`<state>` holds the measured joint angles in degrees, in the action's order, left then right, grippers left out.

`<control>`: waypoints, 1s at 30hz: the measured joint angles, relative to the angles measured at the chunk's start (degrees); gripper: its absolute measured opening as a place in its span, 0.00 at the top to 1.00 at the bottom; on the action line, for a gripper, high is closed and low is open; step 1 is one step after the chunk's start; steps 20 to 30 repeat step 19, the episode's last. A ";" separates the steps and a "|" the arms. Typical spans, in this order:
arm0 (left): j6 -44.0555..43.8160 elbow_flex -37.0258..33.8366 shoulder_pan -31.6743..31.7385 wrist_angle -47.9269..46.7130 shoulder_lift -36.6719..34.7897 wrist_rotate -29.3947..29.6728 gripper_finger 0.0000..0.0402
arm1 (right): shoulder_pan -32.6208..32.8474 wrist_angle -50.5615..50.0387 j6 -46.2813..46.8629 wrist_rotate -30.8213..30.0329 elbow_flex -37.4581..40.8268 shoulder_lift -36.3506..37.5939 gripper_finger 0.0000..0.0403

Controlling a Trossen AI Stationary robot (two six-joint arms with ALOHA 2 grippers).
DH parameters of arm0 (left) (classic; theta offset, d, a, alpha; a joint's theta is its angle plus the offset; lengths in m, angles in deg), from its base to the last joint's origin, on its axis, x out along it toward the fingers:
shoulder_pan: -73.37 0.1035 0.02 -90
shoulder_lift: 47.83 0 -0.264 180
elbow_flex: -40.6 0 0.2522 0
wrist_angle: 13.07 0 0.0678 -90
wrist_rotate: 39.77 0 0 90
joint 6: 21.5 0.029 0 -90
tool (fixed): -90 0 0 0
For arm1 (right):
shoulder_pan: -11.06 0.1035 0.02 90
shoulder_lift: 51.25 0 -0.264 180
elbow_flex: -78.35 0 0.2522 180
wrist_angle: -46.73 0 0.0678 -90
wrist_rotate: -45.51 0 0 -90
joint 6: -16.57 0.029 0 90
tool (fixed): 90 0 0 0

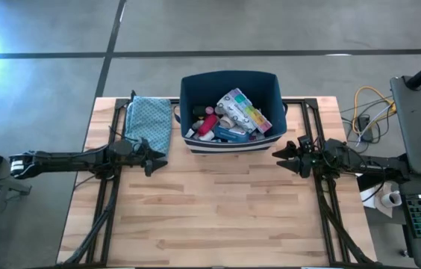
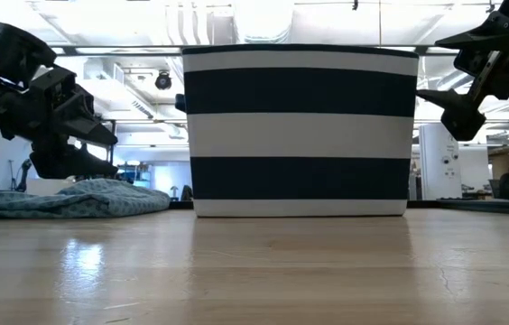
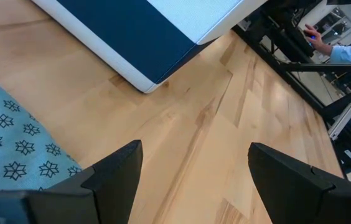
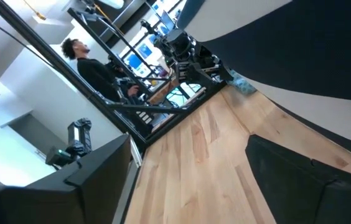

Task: Pick & place medical supplies in basket/bin
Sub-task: Return to Home Position

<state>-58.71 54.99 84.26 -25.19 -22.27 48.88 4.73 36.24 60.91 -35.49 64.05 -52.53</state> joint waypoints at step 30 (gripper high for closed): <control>0.00 0.00 0.02 0.02 0.02 0.00 0.32 | 0.00 -0.01 0.01 0.00 0.00 -0.01 0.24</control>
